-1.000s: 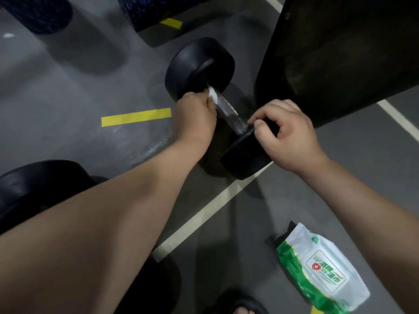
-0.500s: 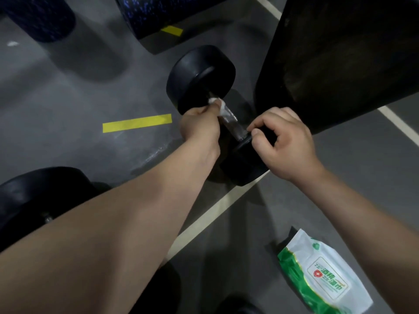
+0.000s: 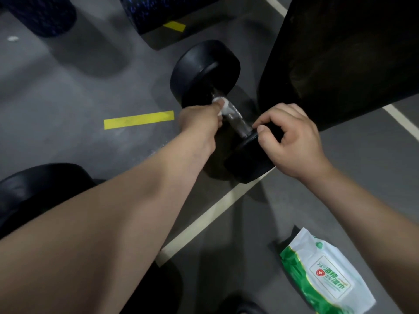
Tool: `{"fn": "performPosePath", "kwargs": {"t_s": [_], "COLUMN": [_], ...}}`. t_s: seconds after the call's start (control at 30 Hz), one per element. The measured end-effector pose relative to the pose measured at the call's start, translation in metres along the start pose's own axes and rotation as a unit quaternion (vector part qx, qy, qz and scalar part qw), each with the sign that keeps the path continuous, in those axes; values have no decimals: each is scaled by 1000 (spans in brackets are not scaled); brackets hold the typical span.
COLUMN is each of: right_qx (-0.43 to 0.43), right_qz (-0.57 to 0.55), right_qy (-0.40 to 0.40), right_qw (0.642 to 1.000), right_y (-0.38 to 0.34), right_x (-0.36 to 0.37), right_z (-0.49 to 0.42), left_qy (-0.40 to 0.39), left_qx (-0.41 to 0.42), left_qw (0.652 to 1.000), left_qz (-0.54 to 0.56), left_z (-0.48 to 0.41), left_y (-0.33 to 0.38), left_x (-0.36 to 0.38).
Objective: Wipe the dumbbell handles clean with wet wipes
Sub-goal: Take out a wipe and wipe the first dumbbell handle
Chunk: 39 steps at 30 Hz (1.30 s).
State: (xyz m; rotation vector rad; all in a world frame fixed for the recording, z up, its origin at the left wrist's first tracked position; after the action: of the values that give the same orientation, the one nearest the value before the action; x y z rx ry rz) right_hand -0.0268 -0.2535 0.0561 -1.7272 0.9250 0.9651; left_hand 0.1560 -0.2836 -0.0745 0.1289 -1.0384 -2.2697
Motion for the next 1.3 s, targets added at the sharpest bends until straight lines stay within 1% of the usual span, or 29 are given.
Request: {"fn": "performPosePath", "kwargs": {"t_s": [0.07,0.17,0.23,0.27,0.3,0.4,0.43,0.57,0.6,0.63,0.73,0.77,0.87,0.9,0.93,1.0,1.07,1.17,1.23,1.3], "right_qx": [0,-1,-3,-3,-3,-2,-2,-4,-4,-3,3,3,-1,-1,-1,1,6,3,-2,-2], "right_qz": [-1,2,5,5,4,-1,-1,2,2,2,-3,-4,-6,-6,-6,-10,-17,-16,-14,-14], "right_qy": [-2,-1,3,4,4,0,-2,-2,0,1,0,0,-1,-1,-1,-4,-8,-5,-5,-5], "right_qw": [1000,1000,1000,1000,1000,1000,1000,1000,1000,1000,1000,1000,1000,1000,1000,1000,1000,1000,1000,1000], "right_y": [-1,1,2,2,2,0,0,1,2,2,3,3,5,6,6,8,10,11,10,10], "right_x": [1,2,2,1,1,1,2,3,2,1,1,2,2,2,3,3,4,4,4,4], "right_z": [0,0,-1,-1,-1,-1,-1,0,0,-1,-2,-3,-3,-2,-1,-2,-3,-3,-3,-3], "left_qy": [4,-71,-122,-129,-118,-54,-54,-157,-170,-166,-128,-134,-175,-177,-170,-131,-76,-10,7,3], "left_qx": [19,22,15,20,30,65,71,15,10,16,22,16,-19,-22,-18,13,38,63,81,115], "left_qw": [999,986,972,968,969,981,980,955,950,951,972,972,953,950,952,967,986,997,997,993], "left_qz": [-29,-150,-200,-214,-214,-174,-177,-252,-263,-262,-193,-191,-246,-256,-253,-216,-145,-48,-16,-33], "left_z": [2,21,33,34,31,22,21,35,37,36,32,32,38,39,38,31,22,11,14,22], "left_y": [11,0,-8,-6,0,21,21,-9,-11,-10,-9,-13,-26,-24,-21,-11,-3,4,2,-1], "left_x": [1,8,15,17,17,8,8,20,21,20,12,12,18,19,19,14,5,1,4,6]}}
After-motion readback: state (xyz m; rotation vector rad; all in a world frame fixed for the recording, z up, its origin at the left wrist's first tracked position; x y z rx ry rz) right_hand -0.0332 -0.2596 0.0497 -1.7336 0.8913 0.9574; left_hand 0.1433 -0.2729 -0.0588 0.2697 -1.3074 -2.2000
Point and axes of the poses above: each hand's wrist, its own z-axis away from the middle knuckle, its own x-axis out of the palm, y = z × x, the point moved 10 cm from there along -z, towards the middle knuckle, and after that the axes turned 15 degrees about z, right-handed, at the moved point
